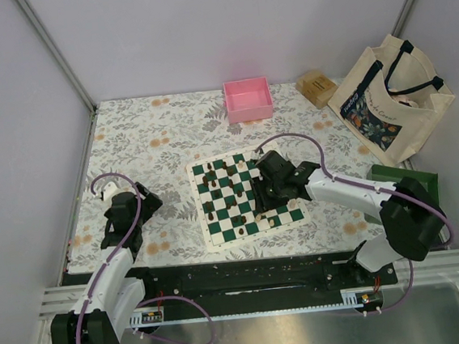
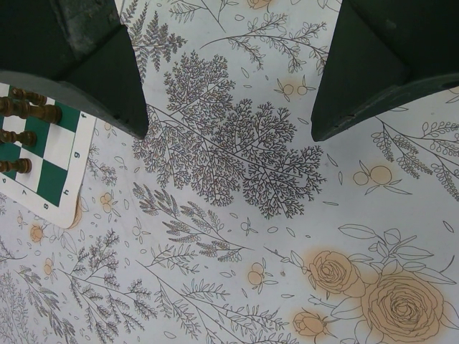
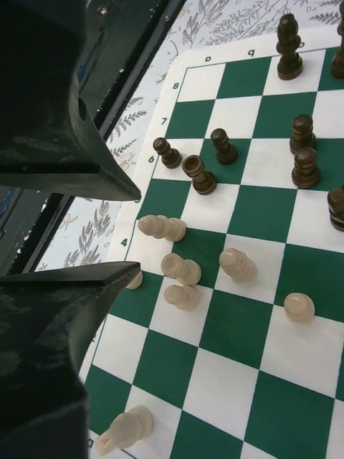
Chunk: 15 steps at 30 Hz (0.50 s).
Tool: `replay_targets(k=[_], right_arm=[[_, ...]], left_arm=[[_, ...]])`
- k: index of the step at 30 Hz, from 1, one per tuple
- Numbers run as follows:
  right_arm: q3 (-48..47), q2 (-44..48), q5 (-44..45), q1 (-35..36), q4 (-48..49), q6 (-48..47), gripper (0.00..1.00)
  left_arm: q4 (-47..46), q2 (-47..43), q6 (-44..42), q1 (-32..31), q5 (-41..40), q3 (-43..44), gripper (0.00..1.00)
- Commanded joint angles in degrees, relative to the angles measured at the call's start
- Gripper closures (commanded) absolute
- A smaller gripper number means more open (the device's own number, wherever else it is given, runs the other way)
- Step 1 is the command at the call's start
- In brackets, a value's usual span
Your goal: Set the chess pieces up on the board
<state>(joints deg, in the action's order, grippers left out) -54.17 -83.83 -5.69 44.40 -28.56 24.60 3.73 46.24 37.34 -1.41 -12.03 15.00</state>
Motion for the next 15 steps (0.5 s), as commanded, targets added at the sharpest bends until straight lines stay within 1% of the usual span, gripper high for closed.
replay_targets(k=[1,11,15], right_arm=[[-2.2,-2.1,-0.9,0.9,2.6,2.5,0.52],[-2.9,-5.5,-3.6,1.2,3.6,3.4,0.52],[-2.8,-6.3,-3.4,1.3,3.8,3.8,0.53]], left_arm=[[-2.3,-0.1,-0.1,0.0,-0.7,1.1,0.01],[-2.3,0.3,-0.1,0.1,-0.6,1.3,0.01],[-2.3,0.1,0.1,0.1,-0.7,1.2,0.01]])
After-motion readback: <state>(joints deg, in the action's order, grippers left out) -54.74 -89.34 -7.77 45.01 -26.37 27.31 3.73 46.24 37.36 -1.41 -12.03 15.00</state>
